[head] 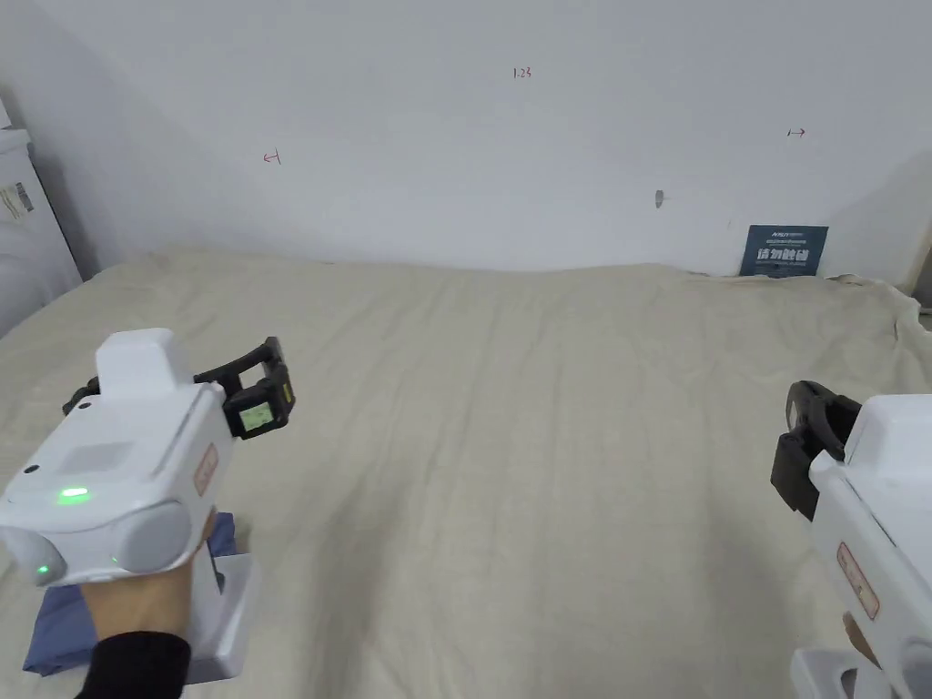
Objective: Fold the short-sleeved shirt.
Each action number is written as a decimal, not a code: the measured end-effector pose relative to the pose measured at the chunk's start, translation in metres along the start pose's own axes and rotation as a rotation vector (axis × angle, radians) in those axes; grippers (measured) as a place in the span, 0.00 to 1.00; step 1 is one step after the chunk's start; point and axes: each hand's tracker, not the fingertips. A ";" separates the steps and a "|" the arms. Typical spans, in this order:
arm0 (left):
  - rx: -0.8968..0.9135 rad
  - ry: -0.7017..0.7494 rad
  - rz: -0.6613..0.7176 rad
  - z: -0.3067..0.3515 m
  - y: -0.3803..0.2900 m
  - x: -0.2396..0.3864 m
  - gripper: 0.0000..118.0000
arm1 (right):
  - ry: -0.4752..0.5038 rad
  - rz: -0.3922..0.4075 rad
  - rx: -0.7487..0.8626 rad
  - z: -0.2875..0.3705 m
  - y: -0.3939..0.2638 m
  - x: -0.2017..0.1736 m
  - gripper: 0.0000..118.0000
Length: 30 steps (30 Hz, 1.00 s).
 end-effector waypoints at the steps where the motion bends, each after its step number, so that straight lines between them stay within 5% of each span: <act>1: 0.015 -0.010 -0.010 0.005 0.000 0.010 0.76 | -0.005 0.001 0.006 0.002 0.001 0.003 0.00; 6: 0.084 -0.090 -0.007 0.023 -0.007 0.046 0.58 | -0.032 0.011 0.042 0.013 0.005 0.013 0.00; 7: 0.091 -0.107 -0.020 0.026 -0.009 0.052 0.50 | -0.036 0.013 0.045 0.015 0.006 0.015 0.00; 9: 0.105 -0.137 -0.048 0.029 -0.014 0.062 0.17 | -0.043 0.015 0.052 0.019 0.007 0.016 0.00; 11: 0.109 -0.172 -0.062 0.032 -0.021 0.067 0.02 | -0.049 0.017 0.056 0.021 0.007 0.019 0.00; 30: 0.069 -0.242 -0.111 0.043 -0.029 0.093 0.00 | -0.060 -0.002 0.060 0.023 0.002 0.019 0.00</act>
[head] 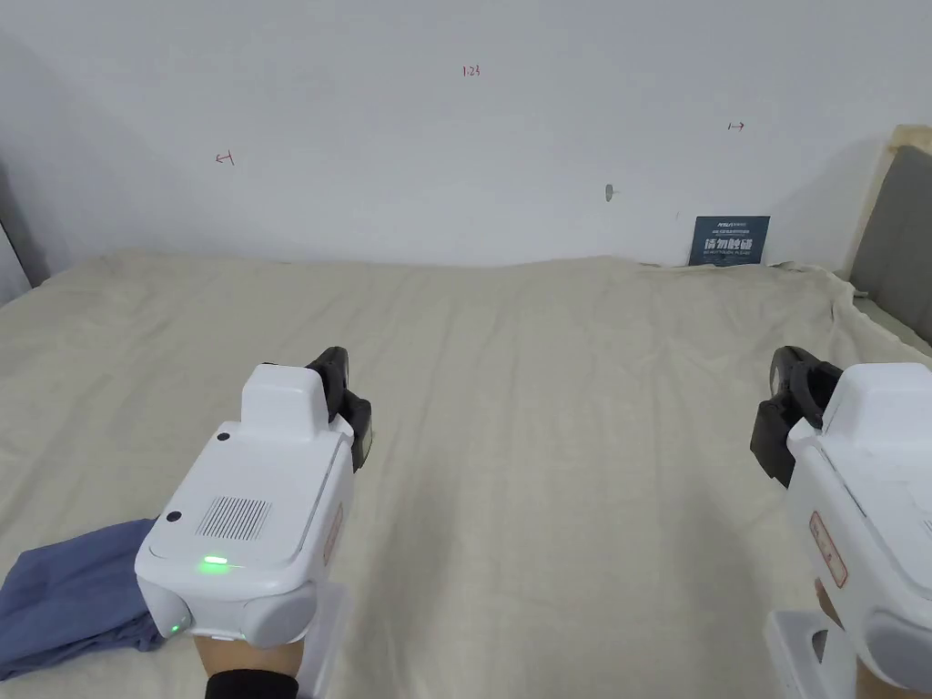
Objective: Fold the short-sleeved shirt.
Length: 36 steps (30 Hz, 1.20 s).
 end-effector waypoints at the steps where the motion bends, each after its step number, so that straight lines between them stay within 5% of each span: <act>1: 0.000 -0.003 0.001 0.000 0.000 0.000 0.00 | 0.000 -0.001 0.000 0.000 0.000 0.000 0.00; 36: 0.013 -0.004 0.015 0.004 0.006 0.000 0.00 | 0.010 0.001 -0.005 0.002 0.001 -0.002 0.00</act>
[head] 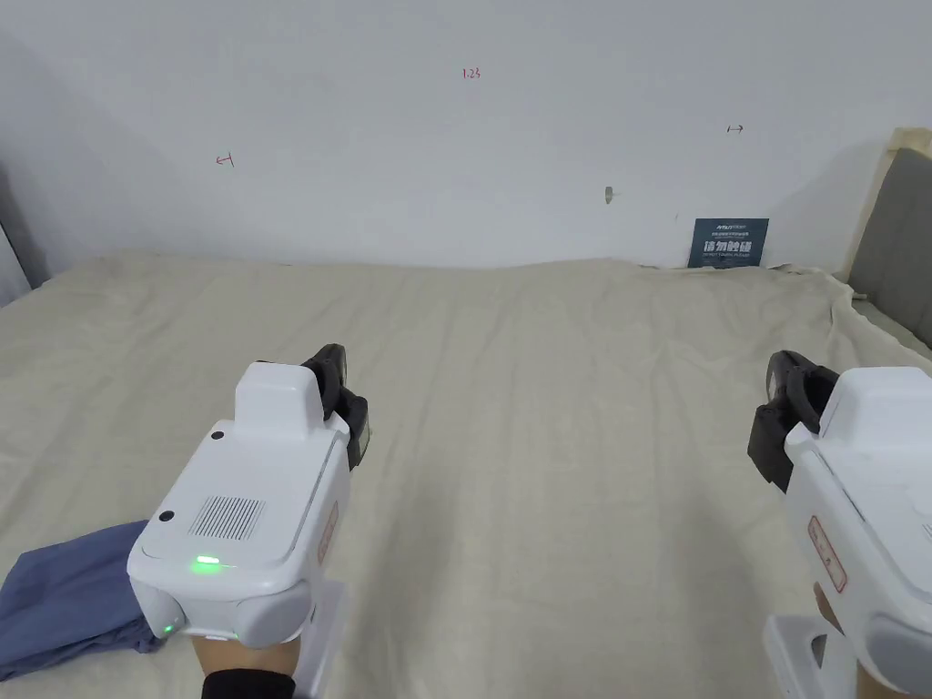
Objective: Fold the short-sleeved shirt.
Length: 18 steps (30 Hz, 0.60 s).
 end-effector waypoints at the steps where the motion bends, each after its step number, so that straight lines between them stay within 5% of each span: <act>1: 0.000 -0.002 0.003 0.000 0.000 0.000 0.00 | 0.000 -0.001 0.000 0.000 0.000 0.000 0.00; 8: -0.001 0.005 0.008 0.000 -0.001 0.000 0.00 | -0.002 -0.002 0.001 0.001 0.001 0.000 0.00; 10: -0.003 0.012 0.005 -0.001 -0.002 0.001 0.09 | -0.006 -0.002 0.003 0.001 0.001 0.000 0.05; 14: -0.012 0.030 0.008 -0.002 -0.004 -0.001 0.76 | 0.004 -0.006 0.000 0.001 0.001 0.002 0.77; 16: -0.014 0.030 0.024 -0.003 -0.006 -0.003 0.96 | -0.002 -0.010 0.009 0.002 0.001 0.001 0.91; 18: -0.013 0.028 0.033 -0.003 -0.007 -0.004 1.00 | 0.001 -0.015 0.011 0.002 0.000 0.002 0.97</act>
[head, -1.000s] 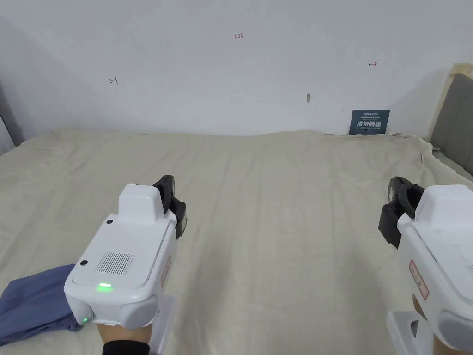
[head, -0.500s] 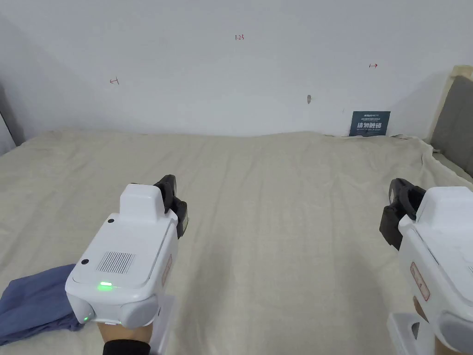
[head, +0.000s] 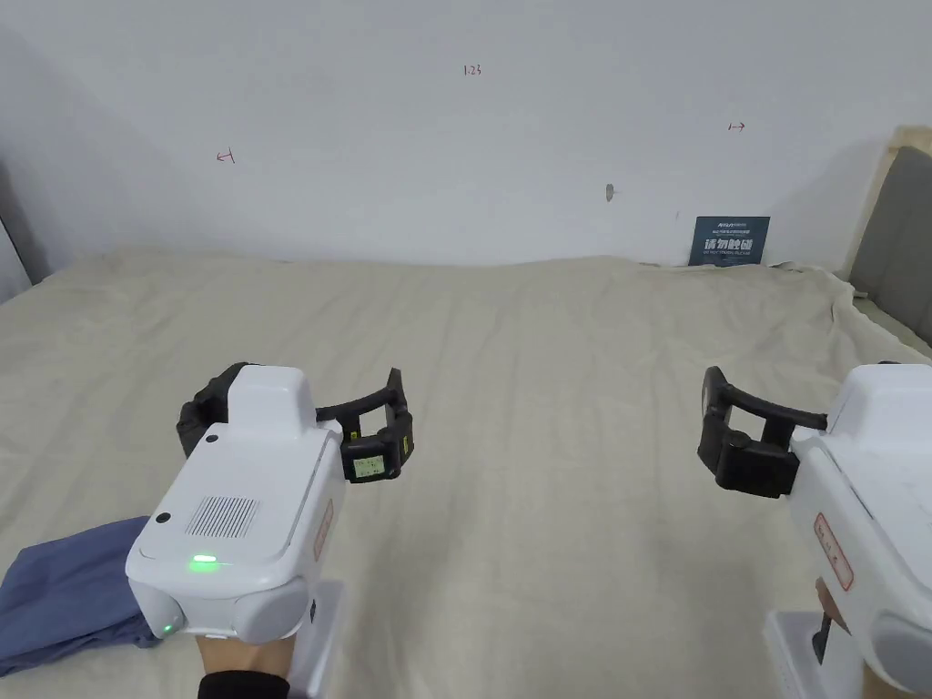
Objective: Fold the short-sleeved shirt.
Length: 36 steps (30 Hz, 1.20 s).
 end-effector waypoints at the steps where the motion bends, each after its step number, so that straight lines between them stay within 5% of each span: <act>1: 0.004 -0.005 0.002 0.001 0.000 0.000 1.00 | 0.002 -0.005 0.002 0.000 0.000 0.000 0.97; 36: 0.035 0.007 -0.032 0.008 0.003 0.002 1.00 | -0.009 -0.012 0.000 0.003 0.000 0.002 1.00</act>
